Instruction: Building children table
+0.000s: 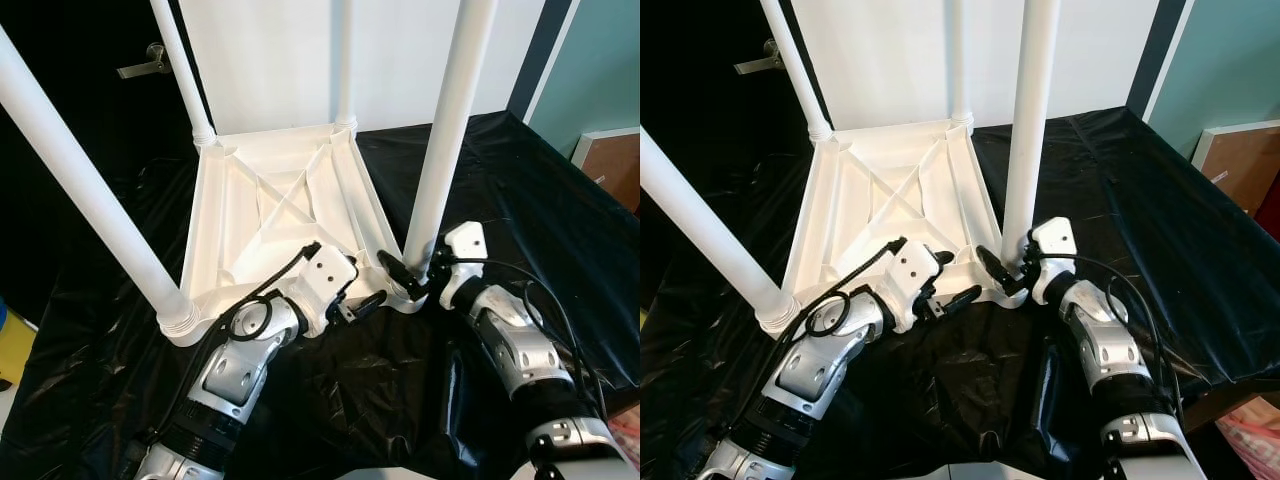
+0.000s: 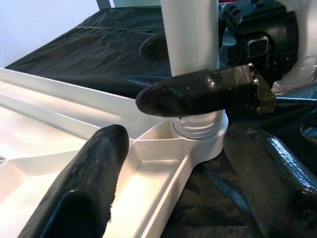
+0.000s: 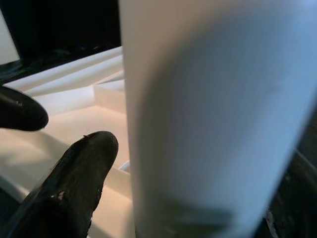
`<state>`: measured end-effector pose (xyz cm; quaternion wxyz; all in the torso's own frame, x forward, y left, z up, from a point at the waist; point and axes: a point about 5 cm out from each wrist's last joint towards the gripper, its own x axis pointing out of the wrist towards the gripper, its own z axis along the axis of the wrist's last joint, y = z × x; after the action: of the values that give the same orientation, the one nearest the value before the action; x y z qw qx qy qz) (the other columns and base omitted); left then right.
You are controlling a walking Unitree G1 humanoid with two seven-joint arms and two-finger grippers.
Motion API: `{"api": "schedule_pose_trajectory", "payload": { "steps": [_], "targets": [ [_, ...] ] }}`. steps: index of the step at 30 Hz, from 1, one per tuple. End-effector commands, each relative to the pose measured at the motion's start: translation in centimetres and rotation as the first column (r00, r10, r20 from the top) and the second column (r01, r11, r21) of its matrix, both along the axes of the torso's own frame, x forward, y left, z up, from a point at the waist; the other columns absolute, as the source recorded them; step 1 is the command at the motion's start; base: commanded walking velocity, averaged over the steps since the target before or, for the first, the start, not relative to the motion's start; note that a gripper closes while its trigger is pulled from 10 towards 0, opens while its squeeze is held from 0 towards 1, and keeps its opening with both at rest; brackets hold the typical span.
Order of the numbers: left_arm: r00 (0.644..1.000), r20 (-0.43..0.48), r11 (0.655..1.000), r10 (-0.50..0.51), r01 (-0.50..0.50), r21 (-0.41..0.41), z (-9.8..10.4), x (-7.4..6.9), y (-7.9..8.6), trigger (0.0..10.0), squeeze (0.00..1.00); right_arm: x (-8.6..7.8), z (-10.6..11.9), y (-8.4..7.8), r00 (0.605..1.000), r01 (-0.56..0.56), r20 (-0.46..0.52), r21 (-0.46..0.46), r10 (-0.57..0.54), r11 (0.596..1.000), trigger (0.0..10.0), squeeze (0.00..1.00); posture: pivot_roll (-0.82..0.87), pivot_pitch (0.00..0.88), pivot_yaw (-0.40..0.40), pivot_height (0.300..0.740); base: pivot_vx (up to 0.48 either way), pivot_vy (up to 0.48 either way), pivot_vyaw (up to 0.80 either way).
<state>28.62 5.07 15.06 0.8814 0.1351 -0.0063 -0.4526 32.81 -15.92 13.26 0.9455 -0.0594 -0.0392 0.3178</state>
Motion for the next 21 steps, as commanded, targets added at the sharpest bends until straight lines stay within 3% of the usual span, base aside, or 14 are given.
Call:
{"api": "schedule_pose_trajectory", "payload": {
  "steps": [1, 4, 5, 12, 13, 21],
  "targets": [
    [0.999, -0.013, 0.999, -0.044, 0.044, 0.010, 0.0, -0.2, -0.2, 10.0, 0.00, 0.1, -0.3, 0.1, 1.000, -0.028, -0.014, -0.027, 0.028, 0.999, 3.7, 0.00, -0.03, 0.000, 0.030, 0.740, 0.000, 0.000, 0.00],
    [0.999, -0.009, 0.998, -0.054, 0.054, 0.014, 0.1, -0.4, -0.3, 10.0, 0.00, 0.3, -0.6, 0.0, 0.999, -0.036, -0.035, -0.035, 0.035, 0.999, 3.7, 0.00, -0.03, 0.000, 0.030, 0.740, 0.000, 0.000, 0.00],
    [0.999, -0.005, 0.999, -0.049, 0.049, 0.018, 0.1, -0.4, -0.2, 10.0, 0.00, 0.3, -0.9, -0.1, 0.998, -0.041, -0.045, -0.046, 0.039, 0.998, 0.0, 0.00, -0.01, 0.000, 0.019, 0.740, 0.000, 0.000, 0.00],
    [0.999, 0.003, 0.999, -0.033, 0.033, 0.028, 0.0, -0.3, 0.0, 10.0, 0.00, 0.6, -2.1, -0.5, 0.997, -0.029, -0.077, -0.113, 0.020, 0.993, 0.0, 0.00, -0.01, 0.000, 0.007, 0.740, 0.000, 0.000, 0.00],
    [0.999, 0.052, 0.999, -0.013, 0.011, 0.037, 0.3, -0.2, 0.0, 10.0, 0.00, 0.7, -2.2, -0.6, 0.996, -0.008, -0.090, -0.103, -0.001, 0.995, 10.0, 0.00, -0.01, 0.000, -0.002, 0.740, 0.000, 0.000, 0.00],
    [0.998, 0.063, 0.999, 0.010, -0.013, 0.040, 0.2, 0.1, 0.1, 10.0, 0.00, 0.4, -2.7, 0.2, 0.991, 0.065, -0.119, -0.024, -0.067, 0.998, 10.0, 0.00, -0.01, 0.000, -0.009, 0.740, 0.000, 0.000, 0.00]
  ]
}}
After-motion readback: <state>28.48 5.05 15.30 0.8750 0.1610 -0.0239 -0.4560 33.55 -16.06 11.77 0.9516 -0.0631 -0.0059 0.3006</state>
